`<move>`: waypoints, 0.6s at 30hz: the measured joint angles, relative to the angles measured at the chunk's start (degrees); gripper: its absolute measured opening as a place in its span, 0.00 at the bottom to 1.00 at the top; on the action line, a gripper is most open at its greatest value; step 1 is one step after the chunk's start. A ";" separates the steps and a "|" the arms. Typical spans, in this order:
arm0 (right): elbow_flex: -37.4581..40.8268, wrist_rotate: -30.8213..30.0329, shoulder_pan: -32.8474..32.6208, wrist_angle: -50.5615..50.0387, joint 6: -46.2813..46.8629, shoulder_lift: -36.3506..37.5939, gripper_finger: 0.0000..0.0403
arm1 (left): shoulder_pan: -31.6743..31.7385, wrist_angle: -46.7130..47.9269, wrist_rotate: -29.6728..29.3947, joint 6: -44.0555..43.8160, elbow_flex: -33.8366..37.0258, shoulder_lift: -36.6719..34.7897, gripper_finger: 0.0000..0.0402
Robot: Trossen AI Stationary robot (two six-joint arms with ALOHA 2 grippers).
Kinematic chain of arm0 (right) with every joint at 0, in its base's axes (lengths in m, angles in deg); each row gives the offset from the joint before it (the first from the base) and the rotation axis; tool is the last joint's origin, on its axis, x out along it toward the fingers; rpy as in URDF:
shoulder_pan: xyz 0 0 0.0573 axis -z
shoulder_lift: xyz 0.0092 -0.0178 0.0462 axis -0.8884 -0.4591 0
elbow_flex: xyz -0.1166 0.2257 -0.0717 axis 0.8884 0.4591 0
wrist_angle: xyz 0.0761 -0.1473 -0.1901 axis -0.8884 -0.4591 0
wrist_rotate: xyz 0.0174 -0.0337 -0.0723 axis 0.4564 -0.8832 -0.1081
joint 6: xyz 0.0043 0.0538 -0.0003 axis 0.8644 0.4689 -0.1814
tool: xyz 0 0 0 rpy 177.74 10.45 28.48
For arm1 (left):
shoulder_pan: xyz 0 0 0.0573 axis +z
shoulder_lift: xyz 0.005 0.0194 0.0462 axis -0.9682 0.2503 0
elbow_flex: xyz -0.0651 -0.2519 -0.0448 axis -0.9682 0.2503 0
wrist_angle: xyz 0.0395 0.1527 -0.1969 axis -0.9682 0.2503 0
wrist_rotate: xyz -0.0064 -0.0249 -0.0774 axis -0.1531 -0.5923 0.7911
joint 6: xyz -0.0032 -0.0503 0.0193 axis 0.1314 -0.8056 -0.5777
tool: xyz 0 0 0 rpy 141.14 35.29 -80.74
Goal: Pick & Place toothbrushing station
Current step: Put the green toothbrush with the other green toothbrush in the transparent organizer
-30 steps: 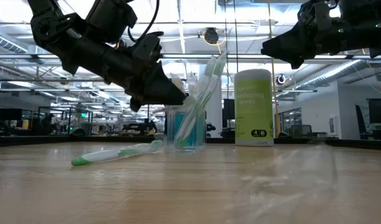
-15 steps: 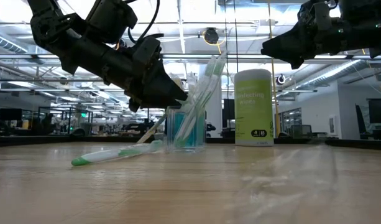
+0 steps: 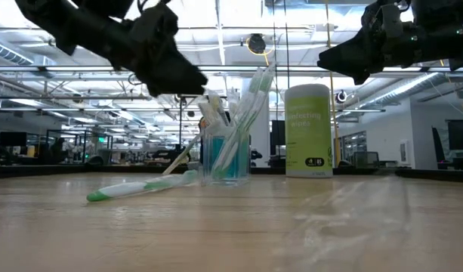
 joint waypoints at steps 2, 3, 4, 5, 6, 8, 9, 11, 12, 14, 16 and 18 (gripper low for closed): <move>0.02 0.00 0.02 0.05 -0.01 0.00 0.32 | 0.00 5.39 -2.95 1.31 0.00 -2.62 0.48; 0.01 0.00 0.02 0.07 -0.01 0.00 0.32 | 0.04 8.32 -4.80 2.47 0.00 -3.41 0.48; 0.02 0.00 0.00 0.07 -0.02 0.01 0.32 | 0.08 10.96 -6.38 4.12 0.00 -3.80 0.48; 0.02 0.00 0.00 0.09 -0.02 0.01 0.32 | 0.19 13.45 -7.49 6.38 0.00 -3.83 0.48; 0.02 0.00 0.02 0.11 -0.02 0.01 0.32 | 0.31 15.68 -8.12 8.97 0.07 -3.71 0.48; 0.01 0.00 0.02 0.13 -0.02 0.01 0.32 | 0.81 17.73 -7.91 11.86 0.22 -2.41 0.48; 0.02 0.00 0.02 0.13 -0.02 0.00 0.32 | 1.27 17.10 -6.98 12.35 0.19 -1.30 0.48; 0.00 0.00 0.02 0.20 -0.02 0.01 0.32 | 2.33 16.27 -5.20 12.58 0.18 0.81 0.48; 0.02 0.00 0.02 0.21 -0.02 -0.01 0.32 | 2.76 14.96 -4.53 12.92 0.19 1.87 0.48; 0.02 0.00 0.02 0.19 -0.02 -0.01 0.32 | 3.35 12.19 -3.78 14.26 0.15 3.83 0.48; 0.01 -0.02 0.02 0.20 -0.02 0.00 0.32 | 3.77 10.29 -3.63 16.01 0.15 5.49 0.48; 0.01 -0.01 0.02 0.17 -0.01 -0.01 0.32 | 4.24 7.99 -3.55 17.57 0.15 6.77 0.48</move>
